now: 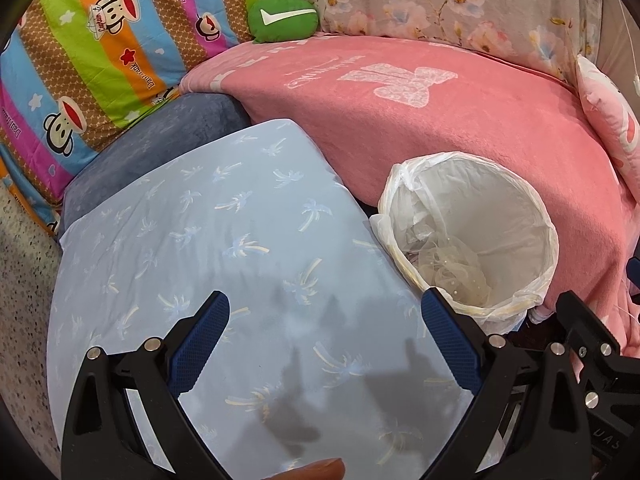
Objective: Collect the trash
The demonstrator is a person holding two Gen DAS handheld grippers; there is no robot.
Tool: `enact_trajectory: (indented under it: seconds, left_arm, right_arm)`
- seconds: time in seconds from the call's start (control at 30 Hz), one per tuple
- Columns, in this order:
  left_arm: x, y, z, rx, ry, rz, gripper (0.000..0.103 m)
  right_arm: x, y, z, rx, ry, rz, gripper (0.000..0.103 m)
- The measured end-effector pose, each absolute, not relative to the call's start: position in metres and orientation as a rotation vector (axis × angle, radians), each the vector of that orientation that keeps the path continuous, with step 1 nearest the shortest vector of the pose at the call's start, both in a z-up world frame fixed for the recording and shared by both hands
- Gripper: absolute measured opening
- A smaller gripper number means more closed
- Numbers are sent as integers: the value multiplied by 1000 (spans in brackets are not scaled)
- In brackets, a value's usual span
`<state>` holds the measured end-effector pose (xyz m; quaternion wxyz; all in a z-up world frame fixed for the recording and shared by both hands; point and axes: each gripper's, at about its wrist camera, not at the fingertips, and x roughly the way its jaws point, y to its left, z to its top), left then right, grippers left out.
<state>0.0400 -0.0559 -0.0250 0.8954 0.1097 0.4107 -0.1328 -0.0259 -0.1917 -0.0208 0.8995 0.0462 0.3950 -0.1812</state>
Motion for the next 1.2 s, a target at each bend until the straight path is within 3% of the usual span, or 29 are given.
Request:
enact_trajectory:
  seconds: [1.2]
  left_arm:
    - [36, -54, -30, 237, 850, -246, 93]
  right_arm:
    - [-32, -194, -22, 111, 817, -393, 98]
